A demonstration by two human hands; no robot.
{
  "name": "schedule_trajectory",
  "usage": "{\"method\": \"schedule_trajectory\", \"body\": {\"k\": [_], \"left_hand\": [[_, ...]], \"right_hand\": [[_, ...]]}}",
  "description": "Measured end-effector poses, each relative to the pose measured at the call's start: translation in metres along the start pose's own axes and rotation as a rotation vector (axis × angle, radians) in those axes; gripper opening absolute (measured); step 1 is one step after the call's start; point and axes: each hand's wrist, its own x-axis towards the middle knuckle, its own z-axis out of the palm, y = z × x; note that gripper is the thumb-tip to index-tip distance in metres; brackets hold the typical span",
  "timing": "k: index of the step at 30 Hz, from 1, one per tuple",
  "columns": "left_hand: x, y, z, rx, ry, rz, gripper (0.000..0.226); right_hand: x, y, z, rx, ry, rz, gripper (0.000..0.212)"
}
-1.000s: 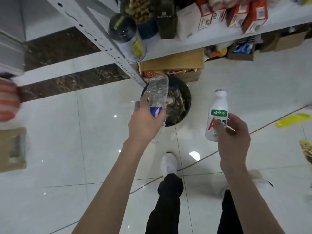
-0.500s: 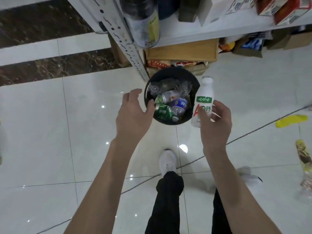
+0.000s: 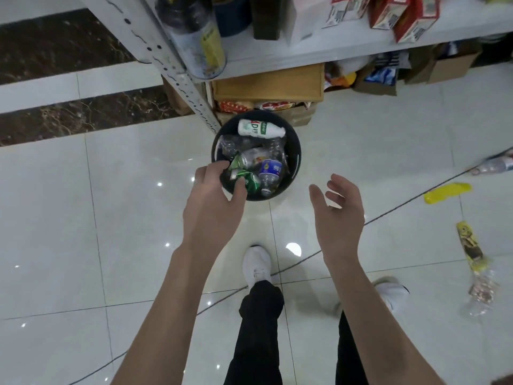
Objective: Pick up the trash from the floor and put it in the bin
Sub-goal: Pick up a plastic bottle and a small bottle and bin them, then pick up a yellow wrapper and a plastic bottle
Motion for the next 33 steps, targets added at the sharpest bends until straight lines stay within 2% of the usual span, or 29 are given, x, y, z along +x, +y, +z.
{"method": "schedule_trajectory", "body": {"k": [8, 19, 24, 28, 33], "left_hand": [[-0.044, 0.101, 0.081, 0.049, -0.127, 0.134, 0.042], [-0.146, 0.311, 0.27, 0.146, -0.367, 0.467, 0.045], [-0.189, 0.376, 0.339, 0.153, -0.431, 0.519, 0.044], [-0.208, 0.411, 0.378, 0.191, -0.428, 0.562, 0.044], [-0.198, 0.436, 0.417, 0.212, -0.435, 0.575, 0.045]], "right_hand": [[0.031, 0.016, -0.131, 0.115, 0.146, 0.077, 0.039], [0.096, 0.078, -0.405, 0.249, 0.527, 0.163, 0.039], [0.111, 0.106, -0.504, 0.27, 0.624, 0.201, 0.031], [0.129, 0.122, -0.552, 0.265, 0.667, 0.224, 0.038], [0.165, 0.135, -0.572, 0.273, 0.644, 0.225, 0.038]]}}
